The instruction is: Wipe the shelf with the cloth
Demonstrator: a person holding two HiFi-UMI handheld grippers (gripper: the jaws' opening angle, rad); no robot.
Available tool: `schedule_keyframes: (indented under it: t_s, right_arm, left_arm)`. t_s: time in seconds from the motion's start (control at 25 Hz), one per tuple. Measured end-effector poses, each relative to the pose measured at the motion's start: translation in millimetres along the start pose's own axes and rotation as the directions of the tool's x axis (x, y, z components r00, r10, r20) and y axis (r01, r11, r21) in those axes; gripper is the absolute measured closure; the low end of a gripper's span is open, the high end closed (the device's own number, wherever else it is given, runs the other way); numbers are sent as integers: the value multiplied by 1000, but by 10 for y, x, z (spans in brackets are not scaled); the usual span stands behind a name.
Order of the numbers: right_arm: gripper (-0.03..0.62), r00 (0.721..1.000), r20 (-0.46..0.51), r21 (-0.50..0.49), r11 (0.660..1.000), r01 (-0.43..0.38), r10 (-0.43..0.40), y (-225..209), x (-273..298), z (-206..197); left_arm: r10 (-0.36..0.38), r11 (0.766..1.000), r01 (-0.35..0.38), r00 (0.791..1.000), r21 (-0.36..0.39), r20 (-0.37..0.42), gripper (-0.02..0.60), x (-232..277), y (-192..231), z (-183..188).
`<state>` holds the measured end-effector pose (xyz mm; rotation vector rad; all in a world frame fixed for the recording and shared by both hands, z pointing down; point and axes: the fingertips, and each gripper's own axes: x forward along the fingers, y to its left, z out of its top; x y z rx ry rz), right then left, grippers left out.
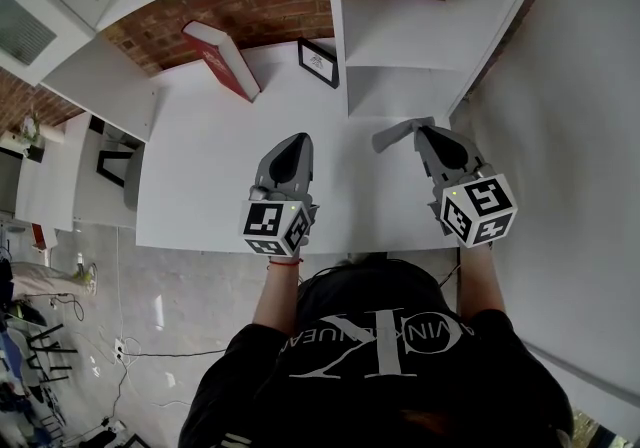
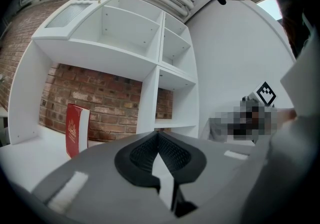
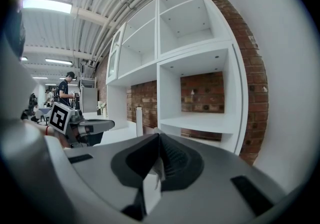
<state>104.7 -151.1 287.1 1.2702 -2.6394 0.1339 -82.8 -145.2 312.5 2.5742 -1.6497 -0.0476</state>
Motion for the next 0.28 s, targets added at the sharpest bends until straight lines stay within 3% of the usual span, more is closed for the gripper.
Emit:
schedule_keyframes:
  t_s: [0.28]
  right_arm:
    - [576, 1000, 7, 1, 1000, -2, 2, -28, 13, 20]
  left_arm:
    - [-1, 1000, 1, 1000, 0, 4, 572, 38, -7, 11]
